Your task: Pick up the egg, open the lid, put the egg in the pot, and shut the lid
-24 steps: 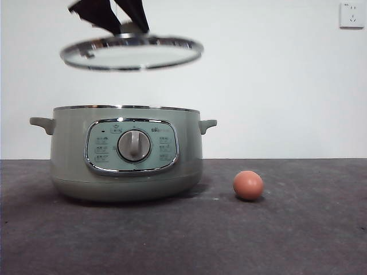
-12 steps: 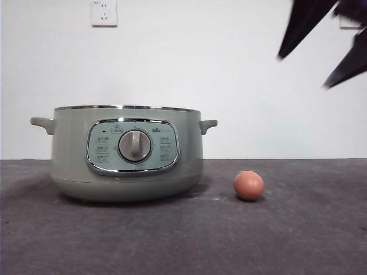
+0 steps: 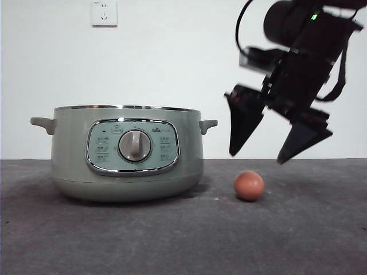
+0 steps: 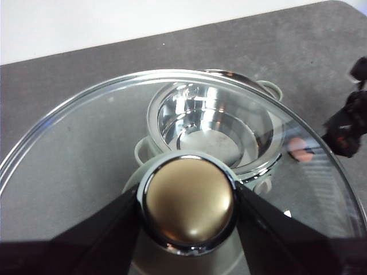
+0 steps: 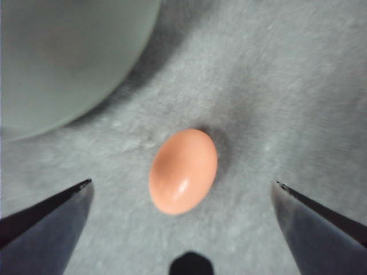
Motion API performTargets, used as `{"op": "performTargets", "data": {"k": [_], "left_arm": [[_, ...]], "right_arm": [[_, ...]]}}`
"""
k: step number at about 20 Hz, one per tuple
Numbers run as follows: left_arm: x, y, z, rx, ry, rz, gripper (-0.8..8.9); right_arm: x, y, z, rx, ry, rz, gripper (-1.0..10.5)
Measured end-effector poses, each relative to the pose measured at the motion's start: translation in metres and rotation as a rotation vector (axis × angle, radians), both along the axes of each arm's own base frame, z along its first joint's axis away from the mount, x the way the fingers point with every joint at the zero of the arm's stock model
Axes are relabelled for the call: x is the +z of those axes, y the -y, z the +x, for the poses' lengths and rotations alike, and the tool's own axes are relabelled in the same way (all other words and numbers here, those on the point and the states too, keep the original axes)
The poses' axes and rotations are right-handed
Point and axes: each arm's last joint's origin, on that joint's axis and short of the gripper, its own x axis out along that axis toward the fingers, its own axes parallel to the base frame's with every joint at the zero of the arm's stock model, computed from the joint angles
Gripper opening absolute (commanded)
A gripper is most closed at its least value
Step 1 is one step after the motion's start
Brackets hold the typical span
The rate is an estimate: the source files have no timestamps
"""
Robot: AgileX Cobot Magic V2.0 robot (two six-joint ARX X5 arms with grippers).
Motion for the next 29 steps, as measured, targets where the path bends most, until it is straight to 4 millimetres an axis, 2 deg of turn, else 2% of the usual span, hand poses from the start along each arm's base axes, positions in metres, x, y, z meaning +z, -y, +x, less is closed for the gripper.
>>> {"op": "performTargets", "data": {"k": [4, 7, 10, 14, 18, 22, 24, 26, 29], "left_arm": [[0.002, -0.002, -0.022, 0.004, 0.053, -0.014, -0.08], [0.000, -0.002, -0.027, 0.006, 0.026, -0.015, -0.08], [-0.001, -0.002, -0.025, 0.006, 0.017, -0.014, -0.08], [0.000, -0.002, -0.025, 0.006, 0.019, -0.014, -0.08], [0.000, -0.002, -0.025, 0.006, 0.020, -0.014, -0.08], [0.000, -0.002, -0.026, 0.006, 0.020, -0.014, -0.08], [0.000, -0.002, -0.026, 0.006, 0.020, -0.014, -0.08], [0.000, -0.002, -0.026, 0.006, 0.020, -0.014, -0.08], [0.000, -0.002, -0.025, 0.006, 0.020, -0.014, -0.08]], "right_arm": [[-0.016, -0.009, 0.008, -0.021, -0.006, 0.000, 6.2], [-0.026, -0.014, 0.010, -0.037, -0.017, -0.016, 5.9], [-0.038, -0.017, 0.012, -0.055, -0.048, -0.031, 4.9], [-0.041, -0.018, 0.013, -0.080, -0.057, -0.031, 2.1], [-0.041, -0.018, 0.013, -0.085, -0.057, -0.029, 0.1], [-0.041, -0.018, 0.013, -0.085, -0.058, -0.029, -0.2], [-0.038, -0.016, 0.010, -0.087, -0.073, -0.037, -0.2], [-0.022, -0.012, 0.002, -0.088, -0.068, -0.034, -0.2], [0.027, -0.004, -0.016, -0.086, 0.044, 0.028, -0.2]]}}
